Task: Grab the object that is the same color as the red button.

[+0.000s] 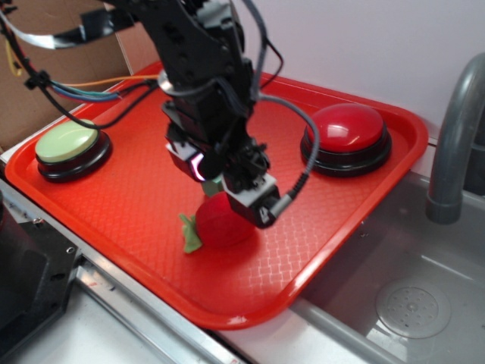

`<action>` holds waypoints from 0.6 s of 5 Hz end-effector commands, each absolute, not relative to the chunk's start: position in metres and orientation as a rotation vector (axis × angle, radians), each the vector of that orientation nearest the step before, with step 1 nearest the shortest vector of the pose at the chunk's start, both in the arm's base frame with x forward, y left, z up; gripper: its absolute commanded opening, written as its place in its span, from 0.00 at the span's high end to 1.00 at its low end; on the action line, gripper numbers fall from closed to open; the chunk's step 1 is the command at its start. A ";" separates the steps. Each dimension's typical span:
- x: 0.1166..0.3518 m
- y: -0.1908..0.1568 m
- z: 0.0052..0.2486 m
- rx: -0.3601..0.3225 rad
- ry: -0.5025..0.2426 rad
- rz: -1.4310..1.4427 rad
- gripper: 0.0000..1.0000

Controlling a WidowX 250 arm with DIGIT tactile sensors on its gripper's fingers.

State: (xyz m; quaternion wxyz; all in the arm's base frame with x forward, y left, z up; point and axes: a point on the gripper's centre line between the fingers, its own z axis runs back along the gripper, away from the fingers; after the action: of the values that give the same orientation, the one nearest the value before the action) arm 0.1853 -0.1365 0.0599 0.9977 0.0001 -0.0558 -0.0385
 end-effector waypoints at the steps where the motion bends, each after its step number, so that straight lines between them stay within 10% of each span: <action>1: 0.188 -0.139 0.028 -0.036 -0.035 0.018 0.00; 2: 0.188 -0.134 0.021 -0.049 -0.036 0.036 0.00; 3: 0.184 -0.133 0.022 -0.035 -0.048 0.092 1.00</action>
State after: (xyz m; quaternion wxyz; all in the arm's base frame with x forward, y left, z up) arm 0.1853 -0.1285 0.0160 0.9987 -0.0136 -0.0138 0.0466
